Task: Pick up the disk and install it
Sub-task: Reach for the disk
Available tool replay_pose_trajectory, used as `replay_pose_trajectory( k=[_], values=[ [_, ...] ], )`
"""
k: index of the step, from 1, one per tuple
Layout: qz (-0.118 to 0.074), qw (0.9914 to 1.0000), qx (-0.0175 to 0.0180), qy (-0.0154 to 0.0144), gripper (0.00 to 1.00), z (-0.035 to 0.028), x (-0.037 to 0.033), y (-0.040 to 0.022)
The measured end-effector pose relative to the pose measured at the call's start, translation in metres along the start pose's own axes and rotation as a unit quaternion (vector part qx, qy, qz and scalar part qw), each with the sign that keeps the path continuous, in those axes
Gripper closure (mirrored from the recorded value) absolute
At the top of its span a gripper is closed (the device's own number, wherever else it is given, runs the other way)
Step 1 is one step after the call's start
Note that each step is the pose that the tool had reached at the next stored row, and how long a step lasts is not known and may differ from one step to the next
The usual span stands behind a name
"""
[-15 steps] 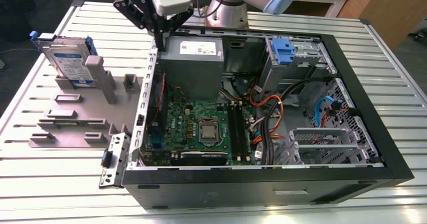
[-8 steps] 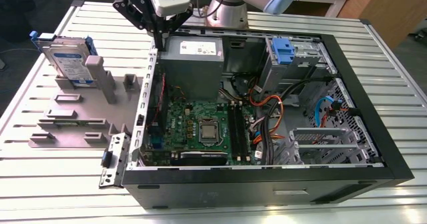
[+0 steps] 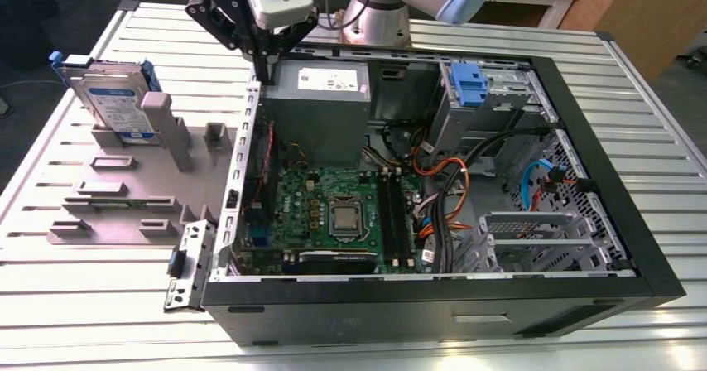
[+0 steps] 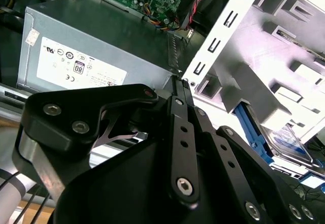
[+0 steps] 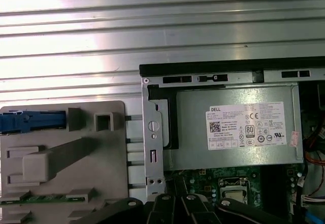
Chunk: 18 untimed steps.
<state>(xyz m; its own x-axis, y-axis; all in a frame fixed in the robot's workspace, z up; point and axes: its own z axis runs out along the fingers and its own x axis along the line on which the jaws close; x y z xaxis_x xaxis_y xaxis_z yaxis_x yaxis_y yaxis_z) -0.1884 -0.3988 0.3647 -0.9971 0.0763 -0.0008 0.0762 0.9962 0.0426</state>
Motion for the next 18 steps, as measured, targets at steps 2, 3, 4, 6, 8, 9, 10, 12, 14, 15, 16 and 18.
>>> replay_pose_trajectory(
  k=[2,3,4,6,8,9,10,12,14,15,16,18],
  values=[
    [0.0,1.0,0.0,0.0001,0.89,0.0003,0.0003,0.0],
    [0.0,1.0,0.0,0.0001,0.89,0.0004,0.0004,0.0],
    [0.0,1.0,0.0,0.0002,0.89,0.0005,0.0006,-0.0001],
    [0.0,1.0,0.0,0.0002,0.89,0.0008,0.0009,-0.0001],
    [0.0,1.0,0.0,0.0004,0.89,0.0011,0.0012,-0.0001],
    [0.0,1.0,0.0,0.0004,0.89,0.0012,0.0014,-0.0002],
    [0.0,1.0,0.0,0.0005,0.89,0.0013,0.0015,-0.0002],
    [0.0,1.0,0.0,0.0006,0.89,0.0016,0.0018,-0.0002],
    [0.0,1.0,0.0,0.0006,0.89,0.0019,0.0021,-0.0002],
    [0.0,1.0,0.0001,0.0007,0.89,0.002,0.0022,-0.0003],
    [0.0,1.0,0.0,0.0007,0.89,0.0021,0.0024,-0.0003],
    [0.0,1.0,0.0,0.0008,0.89,0.0024,0.0027,-0.0003]
  ],
)
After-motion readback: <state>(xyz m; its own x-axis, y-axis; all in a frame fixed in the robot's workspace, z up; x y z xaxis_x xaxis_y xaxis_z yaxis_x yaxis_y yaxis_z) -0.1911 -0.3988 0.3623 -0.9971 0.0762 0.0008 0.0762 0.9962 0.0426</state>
